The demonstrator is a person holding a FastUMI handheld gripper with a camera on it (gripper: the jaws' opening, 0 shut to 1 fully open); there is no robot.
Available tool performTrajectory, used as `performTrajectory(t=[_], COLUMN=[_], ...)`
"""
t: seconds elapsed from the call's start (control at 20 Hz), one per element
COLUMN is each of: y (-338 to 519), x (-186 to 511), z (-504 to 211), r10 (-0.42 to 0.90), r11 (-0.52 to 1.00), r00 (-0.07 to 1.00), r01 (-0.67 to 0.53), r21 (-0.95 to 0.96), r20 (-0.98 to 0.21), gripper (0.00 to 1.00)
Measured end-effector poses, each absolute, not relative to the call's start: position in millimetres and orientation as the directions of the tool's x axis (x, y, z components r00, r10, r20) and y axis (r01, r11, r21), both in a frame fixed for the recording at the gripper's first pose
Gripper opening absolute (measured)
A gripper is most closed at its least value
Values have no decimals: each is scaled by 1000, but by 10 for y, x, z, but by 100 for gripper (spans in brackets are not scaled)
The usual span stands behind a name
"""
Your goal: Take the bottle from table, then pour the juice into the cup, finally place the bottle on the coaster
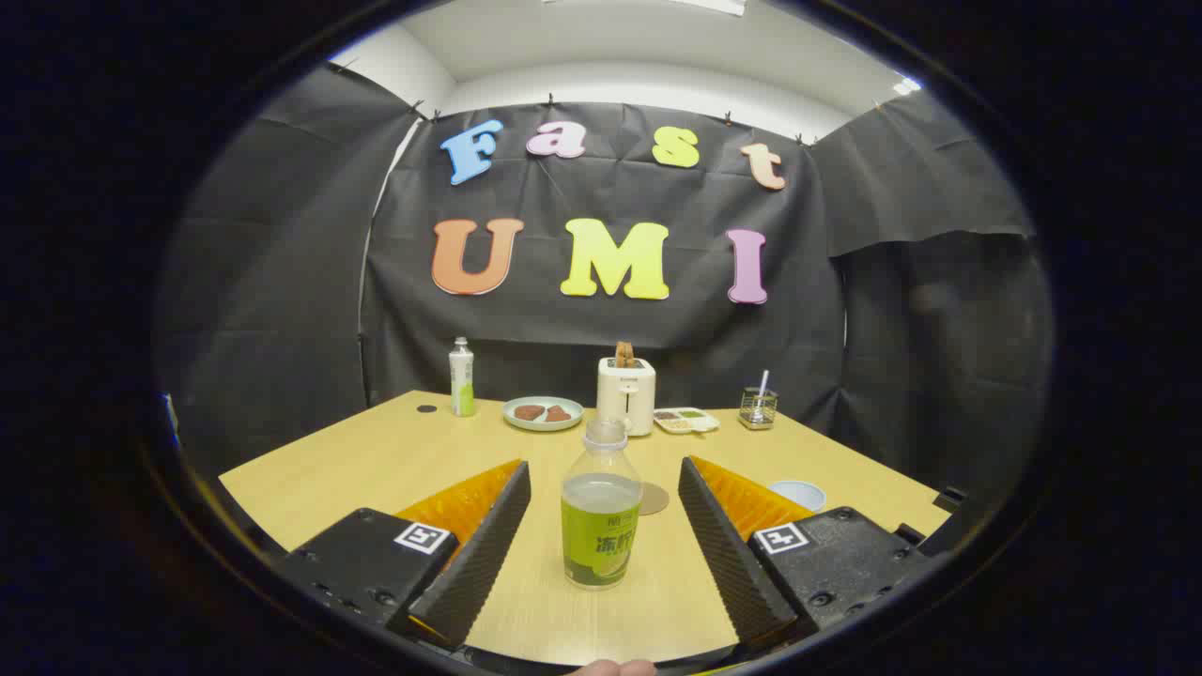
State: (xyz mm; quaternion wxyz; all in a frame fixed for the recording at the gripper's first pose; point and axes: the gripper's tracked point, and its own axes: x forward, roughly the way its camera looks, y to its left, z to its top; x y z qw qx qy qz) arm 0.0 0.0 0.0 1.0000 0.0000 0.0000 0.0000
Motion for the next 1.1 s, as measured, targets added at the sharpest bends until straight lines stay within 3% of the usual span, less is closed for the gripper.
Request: performTrajectory(t=[1.1], y=[-36], x=[56], z=[-75], r10=[-10], r11=[1000], r00=[1000], r01=[10], r21=[2], r20=[-17], gripper=[100])
